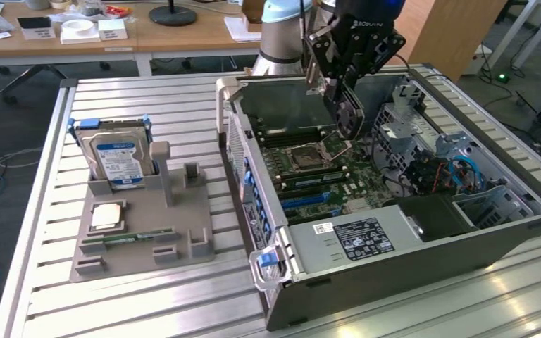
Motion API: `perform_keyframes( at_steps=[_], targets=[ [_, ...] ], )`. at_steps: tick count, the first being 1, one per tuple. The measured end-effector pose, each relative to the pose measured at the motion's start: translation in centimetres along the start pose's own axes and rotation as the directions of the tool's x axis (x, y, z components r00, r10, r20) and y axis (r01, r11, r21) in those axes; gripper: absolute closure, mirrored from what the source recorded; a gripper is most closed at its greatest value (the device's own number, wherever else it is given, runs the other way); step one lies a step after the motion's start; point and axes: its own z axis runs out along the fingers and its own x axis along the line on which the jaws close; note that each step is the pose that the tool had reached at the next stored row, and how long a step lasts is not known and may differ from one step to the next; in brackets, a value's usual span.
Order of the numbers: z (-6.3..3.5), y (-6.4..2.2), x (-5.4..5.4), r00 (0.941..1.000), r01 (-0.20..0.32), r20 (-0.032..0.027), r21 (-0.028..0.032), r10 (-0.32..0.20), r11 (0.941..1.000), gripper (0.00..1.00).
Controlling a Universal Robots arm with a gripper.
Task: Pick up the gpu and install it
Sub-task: 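Pick up the gpu and move the gpu toward the slot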
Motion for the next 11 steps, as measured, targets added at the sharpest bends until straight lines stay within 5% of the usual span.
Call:
perform_keyframes(
  at_steps=[11],
  targets=[
    [0.01, 0.00, -0.01, 1.0000, 0.000, 0.0000, -0.0001, 0.000, 1.0000, 0.74]
  ],
)
